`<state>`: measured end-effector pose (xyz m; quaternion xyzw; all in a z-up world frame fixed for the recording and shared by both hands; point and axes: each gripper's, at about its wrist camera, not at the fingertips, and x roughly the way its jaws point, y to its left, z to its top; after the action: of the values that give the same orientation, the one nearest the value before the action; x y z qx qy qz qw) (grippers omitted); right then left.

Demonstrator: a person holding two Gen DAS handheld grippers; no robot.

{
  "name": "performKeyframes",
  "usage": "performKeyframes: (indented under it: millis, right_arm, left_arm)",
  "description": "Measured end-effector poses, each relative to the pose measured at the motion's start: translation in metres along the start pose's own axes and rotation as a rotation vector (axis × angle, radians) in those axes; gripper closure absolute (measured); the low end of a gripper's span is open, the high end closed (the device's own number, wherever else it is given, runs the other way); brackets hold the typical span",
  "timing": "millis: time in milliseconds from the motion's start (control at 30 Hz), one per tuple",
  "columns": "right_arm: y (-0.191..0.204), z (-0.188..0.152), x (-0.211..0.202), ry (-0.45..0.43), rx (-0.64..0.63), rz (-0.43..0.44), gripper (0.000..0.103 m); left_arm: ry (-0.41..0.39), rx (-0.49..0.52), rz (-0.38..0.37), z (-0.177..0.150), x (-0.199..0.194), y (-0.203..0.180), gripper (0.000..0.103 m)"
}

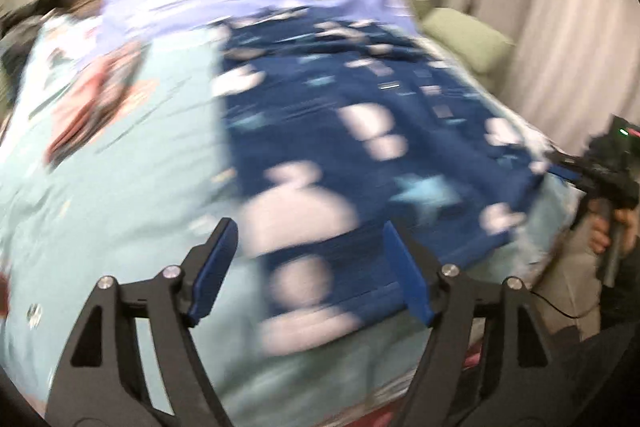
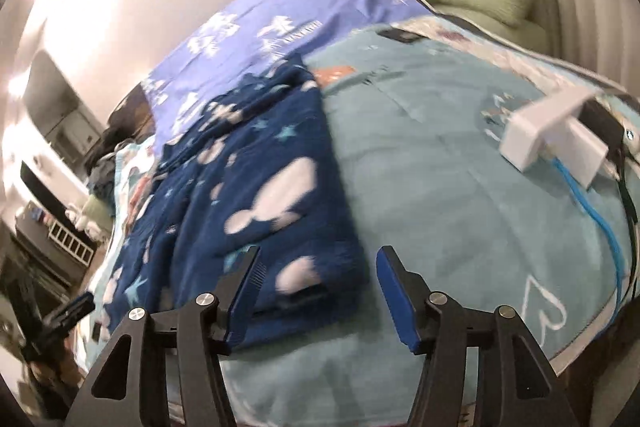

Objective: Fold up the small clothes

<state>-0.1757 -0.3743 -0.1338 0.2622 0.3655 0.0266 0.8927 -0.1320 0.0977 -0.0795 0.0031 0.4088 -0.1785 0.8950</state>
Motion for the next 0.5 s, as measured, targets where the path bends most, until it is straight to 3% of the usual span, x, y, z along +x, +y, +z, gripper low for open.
performKeyframes:
  millis: [100, 233, 333, 400, 433, 467, 500]
  right_arm:
    - [-0.007, -0.002, 0.017, 0.072, 0.040, 0.052, 0.042]
    - [-0.002, -0.007, 0.032, 0.101, 0.033, 0.095, 0.032]
    - [-0.001, -0.003, 0.037, 0.099, 0.044, 0.123, 0.031]
    - [0.002, 0.001, 0.041, 0.111, 0.050, 0.138, 0.034]
    - [0.002, 0.002, 0.041, 0.119, 0.040, 0.141, 0.045]
    - [0.004, 0.003, 0.044, 0.131, 0.030, 0.142, 0.074]
    - [0.005, 0.004, 0.047, 0.157, 0.027, 0.141, 0.090]
  left_arm:
    - [0.066, -0.083, 0.039, -0.015, 0.011, 0.029, 0.027]
    - [0.112, -0.156, -0.064, -0.031, 0.029, 0.038, 0.027]
    - [0.073, -0.137, -0.058, -0.033, 0.032, 0.029, 0.027]
    - [0.075, -0.145, -0.121, -0.030, 0.034, 0.022, 0.029]
    - [0.082, -0.147, -0.158, -0.029, 0.035, 0.019, 0.040]
    - [0.089, -0.143, -0.191, -0.028, 0.035, 0.014, 0.059]
    - [0.099, -0.140, -0.210, -0.027, 0.037, 0.010, 0.068]
